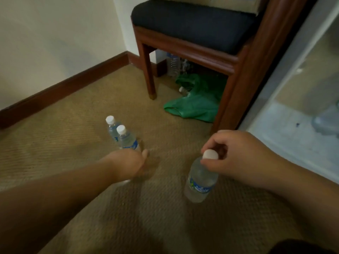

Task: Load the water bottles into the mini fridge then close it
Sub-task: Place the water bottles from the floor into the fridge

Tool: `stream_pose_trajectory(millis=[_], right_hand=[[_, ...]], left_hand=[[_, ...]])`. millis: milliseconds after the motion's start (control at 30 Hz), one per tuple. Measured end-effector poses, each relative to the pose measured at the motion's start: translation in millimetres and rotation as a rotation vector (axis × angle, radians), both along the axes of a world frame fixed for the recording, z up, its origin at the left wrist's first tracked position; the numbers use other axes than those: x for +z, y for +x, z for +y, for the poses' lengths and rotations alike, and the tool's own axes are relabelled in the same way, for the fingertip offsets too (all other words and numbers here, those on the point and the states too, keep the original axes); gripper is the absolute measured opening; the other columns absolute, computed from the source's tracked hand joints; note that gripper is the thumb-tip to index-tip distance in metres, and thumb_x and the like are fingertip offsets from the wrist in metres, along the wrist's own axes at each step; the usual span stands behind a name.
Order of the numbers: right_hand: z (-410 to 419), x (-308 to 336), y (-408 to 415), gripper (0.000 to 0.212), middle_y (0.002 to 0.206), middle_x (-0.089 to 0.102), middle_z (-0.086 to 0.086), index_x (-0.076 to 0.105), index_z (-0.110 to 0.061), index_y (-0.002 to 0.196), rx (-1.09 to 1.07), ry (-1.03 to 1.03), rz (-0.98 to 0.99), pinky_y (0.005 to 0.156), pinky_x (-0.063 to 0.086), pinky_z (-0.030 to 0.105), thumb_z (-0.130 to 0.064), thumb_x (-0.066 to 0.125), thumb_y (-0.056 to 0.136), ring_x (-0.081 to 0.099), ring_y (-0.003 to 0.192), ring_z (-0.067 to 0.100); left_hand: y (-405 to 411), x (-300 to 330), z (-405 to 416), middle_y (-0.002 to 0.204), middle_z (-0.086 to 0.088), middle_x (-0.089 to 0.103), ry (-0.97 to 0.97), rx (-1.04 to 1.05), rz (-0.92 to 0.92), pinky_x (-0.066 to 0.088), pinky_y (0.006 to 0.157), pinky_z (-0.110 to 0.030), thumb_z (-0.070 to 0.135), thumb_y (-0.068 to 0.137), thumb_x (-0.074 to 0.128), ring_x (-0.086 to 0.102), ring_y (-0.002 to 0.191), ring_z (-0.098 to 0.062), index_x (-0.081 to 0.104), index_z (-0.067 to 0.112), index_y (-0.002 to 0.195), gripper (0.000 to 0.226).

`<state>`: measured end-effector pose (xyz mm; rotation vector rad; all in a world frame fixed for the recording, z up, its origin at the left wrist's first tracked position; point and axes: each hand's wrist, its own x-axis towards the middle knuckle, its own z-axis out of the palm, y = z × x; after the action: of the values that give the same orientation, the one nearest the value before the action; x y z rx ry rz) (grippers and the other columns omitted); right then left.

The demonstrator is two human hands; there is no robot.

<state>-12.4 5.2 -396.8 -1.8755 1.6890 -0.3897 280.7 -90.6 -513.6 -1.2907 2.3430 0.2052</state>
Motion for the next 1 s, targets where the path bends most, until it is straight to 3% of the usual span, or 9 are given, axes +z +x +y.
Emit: stream_pose_trajectory(millis=[100, 167, 300, 400, 500, 567, 633, 767, 1000], right_hand=[[23.5, 23.4, -28.3, 0.015, 0.089, 0.067, -0.022, 0.073, -0.041, 0.083, -0.155, -0.111, -0.133, 0.064, 0.051, 0.019, -0.041, 0.082, 0.071, 0.065, 0.08, -0.003], [36.0, 34.4, -43.4, 0.016, 0.088, 0.068, -0.018, 0.074, -0.042, 0.084, -0.256, -0.231, -0.187, 0.065, 0.052, 0.018, -0.039, 0.082, 0.07, 0.066, 0.078, 0.002], [51.7, 59.8, -72.3, 0.02, 0.084, 0.064, -0.011, 0.076, -0.04, 0.09, -0.428, -0.481, -0.214, 0.061, 0.048, 0.015, -0.033, 0.082, 0.072, 0.064, 0.073, 0.011], [53.1, 77.2, -97.0, 0.02, 0.08, 0.064, -0.011, 0.077, -0.036, 0.092, -0.543, -0.598, -0.184, 0.061, 0.043, 0.01, -0.028, 0.083, 0.075, 0.062, 0.071, 0.008], [45.2, 88.5, -121.3, 0.016, 0.081, 0.063, -0.011, 0.076, -0.034, 0.092, -0.638, -0.652, -0.175, 0.067, 0.048, 0.016, -0.028, 0.081, 0.079, 0.061, 0.07, 0.007], [36.7, 91.2, -136.4, 0.012, 0.083, 0.062, -0.01, 0.072, -0.037, 0.092, -0.674, -0.664, -0.096, 0.071, 0.051, 0.024, -0.031, 0.077, 0.083, 0.06, 0.073, 0.008], [25.6, 89.4, -150.6, 0.012, 0.084, 0.058, -0.01, 0.073, -0.032, 0.1, -0.682, -0.683, 0.038, 0.071, 0.046, 0.023, -0.033, 0.073, 0.088, 0.057, 0.075, 0.007], [-2.3, 79.9, -175.4, 0.029, 0.095, 0.056, 0.0, 0.071, -0.014, 0.118, -0.653, -0.701, 0.256, 0.074, 0.036, 0.024, -0.031, 0.067, 0.095, 0.056, 0.08, 0.017], [-42.6, 72.8, -202.9, 0.026, 0.111, 0.058, 0.018, 0.067, -0.004, 0.114, -0.597, -0.62, 0.471, 0.074, 0.043, 0.035, -0.022, 0.059, 0.099, 0.061, 0.09, 0.038]], left_hand=[[-5.1, 27.7, 2.7, 0.092, 0.006, 0.059, 0.023, 0.011, 0.199, 0.052, 0.067, -0.024, 0.04, 0.104, 0.045, 0.062, 0.073, -0.008, 0.04, 0.025, 0.109, 0.016], [-14.3, 37.7, 11.2, 0.087, 0.012, 0.056, 0.041, -0.025, 0.313, 0.044, 0.064, -0.017, 0.04, 0.103, 0.049, 0.058, 0.071, -0.002, 0.038, 0.033, 0.101, 0.013], [-56.9, 57.3, 28.2, 0.085, 0.022, 0.05, -0.048, -0.132, 0.584, 0.04, 0.063, -0.019, 0.05, 0.096, 0.045, 0.055, 0.071, 0.003, 0.041, 0.042, 0.092, 0.01], [-93.5, 80.6, 24.2, 0.082, 0.023, 0.045, -0.198, -0.24, 0.664, 0.037, 0.058, -0.015, 0.058, 0.096, 0.036, 0.049, 0.066, 0.002, 0.048, 0.038, 0.092, 0.023], [-122.3, 107.5, 23.2, 0.081, 0.02, 0.032, -0.26, -0.405, 0.692, 0.035, 0.058, -0.019, 0.041, 0.097, 0.042, 0.035, 0.062, 0.0, 0.043, 0.036, 0.09, 0.009], [-133.6, 123.8, 25.1, 0.085, 0.023, 0.04, -0.233, -0.434, 0.693, 0.042, 0.062, -0.019, 0.044, 0.097, 0.038, 0.045, 0.068, 0.002, 0.039, 0.046, 0.097, 0.002], [-141.0, 137.8, 31.4, 0.093, 0.025, 0.047, -0.201, -0.445, 0.728, 0.047, 0.068, -0.02, 0.051, 0.097, 0.031, 0.051, 0.079, 0.005, 0.038, 0.051, 0.101, 0.007], [-161.6, 166.3, 41.3, 0.094, 0.027, 0.049, -0.246, -0.457, 0.813, 0.04, 0.059, -0.013, 0.06, 0.098, 0.022, 0.054, 0.076, 0.006, 0.033, 0.054, 0.103, 0.014], [-192.3, 186.5, 40.5, 0.093, 0.007, 0.062, -0.377, -0.443, 0.869, 0.042, 0.055, -0.013, 0.05, 0.102, 0.032, 0.058, 0.065, -0.005, 0.06, 0.022, 0.108, 0.04]])
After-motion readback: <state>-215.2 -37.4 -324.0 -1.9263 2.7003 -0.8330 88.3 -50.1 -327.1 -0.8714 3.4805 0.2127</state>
